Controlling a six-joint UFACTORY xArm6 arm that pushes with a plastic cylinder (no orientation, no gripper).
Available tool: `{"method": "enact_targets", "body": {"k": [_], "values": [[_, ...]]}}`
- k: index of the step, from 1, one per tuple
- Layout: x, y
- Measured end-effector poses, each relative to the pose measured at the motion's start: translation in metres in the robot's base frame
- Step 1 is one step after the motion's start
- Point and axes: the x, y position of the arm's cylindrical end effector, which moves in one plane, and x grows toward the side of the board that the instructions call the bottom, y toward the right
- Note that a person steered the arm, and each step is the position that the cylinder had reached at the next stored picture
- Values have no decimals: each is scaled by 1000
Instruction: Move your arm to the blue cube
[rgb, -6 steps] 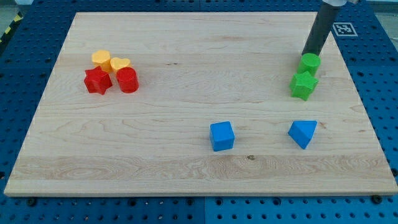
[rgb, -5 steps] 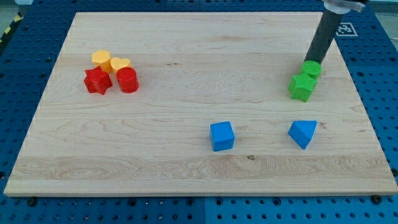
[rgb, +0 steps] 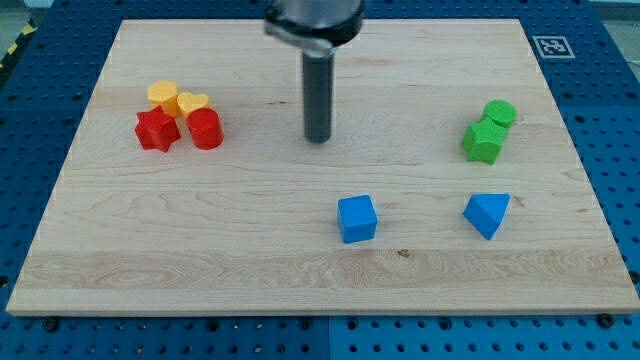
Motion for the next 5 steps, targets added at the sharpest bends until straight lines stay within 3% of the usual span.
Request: {"method": "enact_targets", "body": {"k": [2,3,5], "values": [[74,-60],[75,-59],[130,-5]]}}
